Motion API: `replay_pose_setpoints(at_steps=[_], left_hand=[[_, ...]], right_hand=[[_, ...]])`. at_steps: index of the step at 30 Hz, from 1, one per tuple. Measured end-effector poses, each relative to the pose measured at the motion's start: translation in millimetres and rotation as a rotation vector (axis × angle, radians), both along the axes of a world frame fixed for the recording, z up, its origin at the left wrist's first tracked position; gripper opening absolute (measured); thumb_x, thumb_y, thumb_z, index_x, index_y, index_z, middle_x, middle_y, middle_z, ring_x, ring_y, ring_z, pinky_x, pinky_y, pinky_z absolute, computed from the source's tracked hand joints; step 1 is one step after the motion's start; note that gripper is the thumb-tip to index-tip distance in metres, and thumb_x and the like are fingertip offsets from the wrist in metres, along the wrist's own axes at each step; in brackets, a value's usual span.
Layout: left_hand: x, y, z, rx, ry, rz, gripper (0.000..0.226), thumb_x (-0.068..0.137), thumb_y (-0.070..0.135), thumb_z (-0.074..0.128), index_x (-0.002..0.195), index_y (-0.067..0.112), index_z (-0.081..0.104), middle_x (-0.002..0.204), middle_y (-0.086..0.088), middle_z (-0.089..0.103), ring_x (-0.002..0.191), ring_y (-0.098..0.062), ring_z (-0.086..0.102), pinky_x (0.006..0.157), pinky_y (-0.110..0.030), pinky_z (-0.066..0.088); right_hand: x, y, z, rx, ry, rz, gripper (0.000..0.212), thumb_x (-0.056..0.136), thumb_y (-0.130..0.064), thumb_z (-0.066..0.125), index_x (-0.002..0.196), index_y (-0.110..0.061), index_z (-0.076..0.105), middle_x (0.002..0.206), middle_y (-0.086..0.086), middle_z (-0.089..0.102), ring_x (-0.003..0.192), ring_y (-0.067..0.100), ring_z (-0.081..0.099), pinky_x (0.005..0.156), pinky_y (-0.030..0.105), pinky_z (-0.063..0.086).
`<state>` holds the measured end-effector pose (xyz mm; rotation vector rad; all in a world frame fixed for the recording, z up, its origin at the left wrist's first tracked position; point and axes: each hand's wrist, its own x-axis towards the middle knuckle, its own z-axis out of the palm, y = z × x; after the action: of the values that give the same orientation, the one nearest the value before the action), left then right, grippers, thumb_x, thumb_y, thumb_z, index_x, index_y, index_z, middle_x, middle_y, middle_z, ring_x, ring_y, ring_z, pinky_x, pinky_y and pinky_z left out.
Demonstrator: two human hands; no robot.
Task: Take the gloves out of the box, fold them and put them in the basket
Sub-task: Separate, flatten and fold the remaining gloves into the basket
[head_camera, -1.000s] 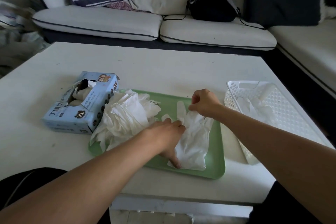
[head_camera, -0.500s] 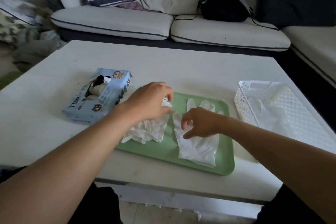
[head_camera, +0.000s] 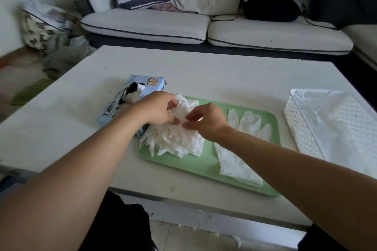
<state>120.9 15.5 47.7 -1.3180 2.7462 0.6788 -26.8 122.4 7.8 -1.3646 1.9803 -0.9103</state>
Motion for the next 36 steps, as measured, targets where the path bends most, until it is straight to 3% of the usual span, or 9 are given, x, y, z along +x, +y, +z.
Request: replay_pose_setpoints(at_steps=[3, 12, 18, 22, 24, 27, 31, 33, 36], left_hand=[[-3.6, 0.9, -6.2, -0.050, 0.003, -0.008, 0.049, 0.080, 0.043, 0.084, 0.120, 0.024, 0.064, 0.108, 0.008, 0.063, 0.098, -0.016, 0.061, 0.085, -0.032, 0.050], [-10.0, 5.6, -11.6, -0.179, -0.027, -0.024, 0.035, 0.081, 0.043, 0.076, 0.106, 0.028, 0.057, 0.106, 0.008, 0.064, 0.099, -0.019, 0.060, 0.079, -0.035, 0.051], [-9.9, 8.3, -3.6, -0.255, -0.108, -0.033, 0.036, 0.081, 0.042, 0.075, 0.101, 0.020, 0.054, 0.098, 0.004, 0.061, 0.090, -0.022, 0.060, 0.067, -0.034, 0.043], [-9.4, 7.8, -2.2, -0.193, -0.153, -0.027, 0.039, 0.082, 0.040, 0.076, 0.109, 0.020, 0.056, 0.112, 0.002, 0.061, 0.098, -0.020, 0.059, 0.077, -0.037, 0.049], [-10.4, 8.7, 10.2, -0.159, -0.162, -0.007, 0.057, 0.080, 0.038, 0.077, 0.126, 0.019, 0.052, 0.132, -0.001, 0.050, 0.122, -0.024, 0.050, 0.093, -0.041, 0.049], [-14.7, 24.8, 38.9, -0.031, 0.118, -0.005, 0.091, 0.081, 0.044, 0.077, 0.154, 0.024, 0.027, 0.152, 0.002, 0.029, 0.145, -0.020, 0.026, 0.111, -0.041, 0.036], [-38.9, 60.5, 48.6, 0.287, 0.524, -0.166, 0.108, 0.060, 0.062, 0.085, 0.151, 0.030, 0.037, 0.147, 0.018, 0.044, 0.134, -0.002, 0.044, 0.109, -0.030, 0.043], [-59.1, 70.1, 37.1, 0.279, 0.631, -0.191, 0.084, 0.065, 0.049, 0.088, 0.139, 0.027, 0.053, 0.131, 0.013, 0.062, 0.118, -0.006, 0.061, 0.099, -0.037, 0.054], [-85.5, 82.0, 27.5, 0.243, 0.785, -0.141, 0.020, 0.085, 0.019, 0.077, 0.105, 0.017, 0.071, 0.099, -0.007, 0.075, 0.090, -0.016, 0.070, 0.088, -0.051, 0.055]], right_hand=[[-7.4, -2.2, 0.9, -0.003, -0.114, -0.021, 0.007, 0.079, -0.011, 0.083, 0.083, -0.011, 0.077, 0.078, 0.007, 0.075, 0.069, 0.021, 0.070, 0.069, 0.035, 0.062], [-59.2, 15.1, 25.8, 0.103, -0.494, -0.029, 0.017, 0.094, -0.020, 0.069, 0.102, -0.005, 0.073, 0.100, 0.008, 0.077, 0.089, 0.016, 0.072, 0.081, 0.028, 0.058], [-64.8, 15.8, 59.0, -0.060, -0.877, -0.112, 0.015, 0.100, -0.011, 0.056, 0.090, -0.013, 0.066, 0.089, 0.005, 0.073, 0.082, 0.020, 0.067, 0.075, 0.029, 0.058], [-100.5, 22.5, 121.8, -0.422, -1.146, -0.205, 0.012, 0.099, -0.011, 0.055, 0.092, -0.008, 0.064, 0.086, 0.008, 0.065, 0.090, 0.025, 0.068, 0.081, 0.041, 0.060], [-105.6, 32.0, 134.4, -0.452, -1.150, -0.220, 0.008, 0.098, -0.010, 0.057, 0.098, -0.005, 0.064, 0.080, 0.009, 0.062, 0.083, 0.024, 0.068, 0.079, 0.042, 0.060], [-94.5, 43.5, 124.7, -0.340, -1.079, -0.222, 0.012, 0.098, -0.007, 0.055, 0.093, -0.002, 0.064, 0.076, 0.010, 0.067, 0.068, 0.021, 0.070, 0.069, 0.036, 0.061], [-81.1, 57.5, 103.9, -0.260, -1.083, -0.218, 0.016, 0.099, -0.007, 0.053, 0.098, 0.003, 0.066, 0.086, 0.016, 0.073, 0.077, 0.024, 0.073, 0.071, 0.031, 0.061], [-77.7, 65.2, 98.3, -0.227, -1.069, -0.174, 0.019, 0.099, -0.008, 0.054, 0.104, 0.004, 0.067, 0.095, 0.019, 0.073, 0.082, 0.024, 0.074, 0.074, 0.029, 0.061], [-85.3, 78.7, 99.8, -0.187, -0.961, -0.182, 0.016, 0.093, -0.014, 0.065, 0.103, -0.002, 0.067, 0.102, 0.019, 0.073, 0.087, 0.025, 0.073, 0.074, 0.029, 0.061]])
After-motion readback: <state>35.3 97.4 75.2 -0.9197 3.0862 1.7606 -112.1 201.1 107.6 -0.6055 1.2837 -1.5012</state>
